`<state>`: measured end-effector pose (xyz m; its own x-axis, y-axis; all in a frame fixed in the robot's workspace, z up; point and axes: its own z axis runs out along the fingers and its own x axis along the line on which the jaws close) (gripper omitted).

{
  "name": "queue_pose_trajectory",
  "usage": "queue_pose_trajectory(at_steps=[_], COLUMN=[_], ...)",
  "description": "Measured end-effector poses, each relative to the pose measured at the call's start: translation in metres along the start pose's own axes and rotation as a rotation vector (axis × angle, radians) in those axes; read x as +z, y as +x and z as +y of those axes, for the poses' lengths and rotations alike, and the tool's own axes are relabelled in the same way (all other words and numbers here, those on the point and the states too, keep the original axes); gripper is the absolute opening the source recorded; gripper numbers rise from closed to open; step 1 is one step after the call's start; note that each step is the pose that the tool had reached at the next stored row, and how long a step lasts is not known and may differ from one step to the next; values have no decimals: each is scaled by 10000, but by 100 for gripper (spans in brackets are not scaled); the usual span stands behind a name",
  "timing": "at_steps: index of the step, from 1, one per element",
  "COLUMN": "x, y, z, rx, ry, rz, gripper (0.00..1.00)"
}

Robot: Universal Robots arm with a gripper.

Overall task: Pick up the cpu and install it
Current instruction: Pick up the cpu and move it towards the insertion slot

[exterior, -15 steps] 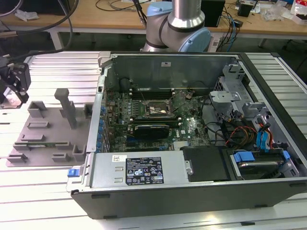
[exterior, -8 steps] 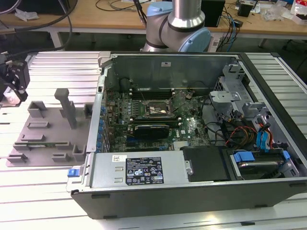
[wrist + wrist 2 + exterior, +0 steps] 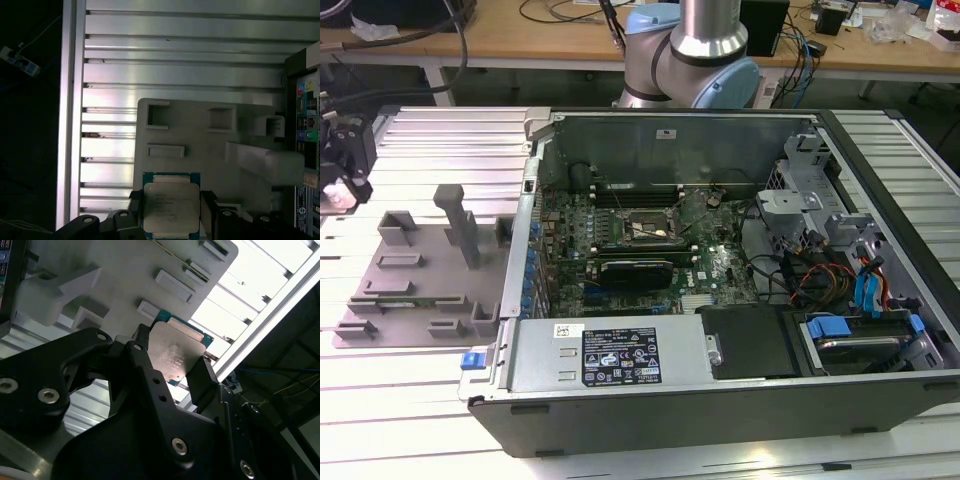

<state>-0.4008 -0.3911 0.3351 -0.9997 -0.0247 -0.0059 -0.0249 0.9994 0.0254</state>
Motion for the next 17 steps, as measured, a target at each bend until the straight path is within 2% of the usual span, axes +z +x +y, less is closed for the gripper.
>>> queue_pose_trajectory(at_steps=[17], x=[-248], y=[-2], z=[6], rx=[0], ry=[0], rz=[0], gripper=[55])
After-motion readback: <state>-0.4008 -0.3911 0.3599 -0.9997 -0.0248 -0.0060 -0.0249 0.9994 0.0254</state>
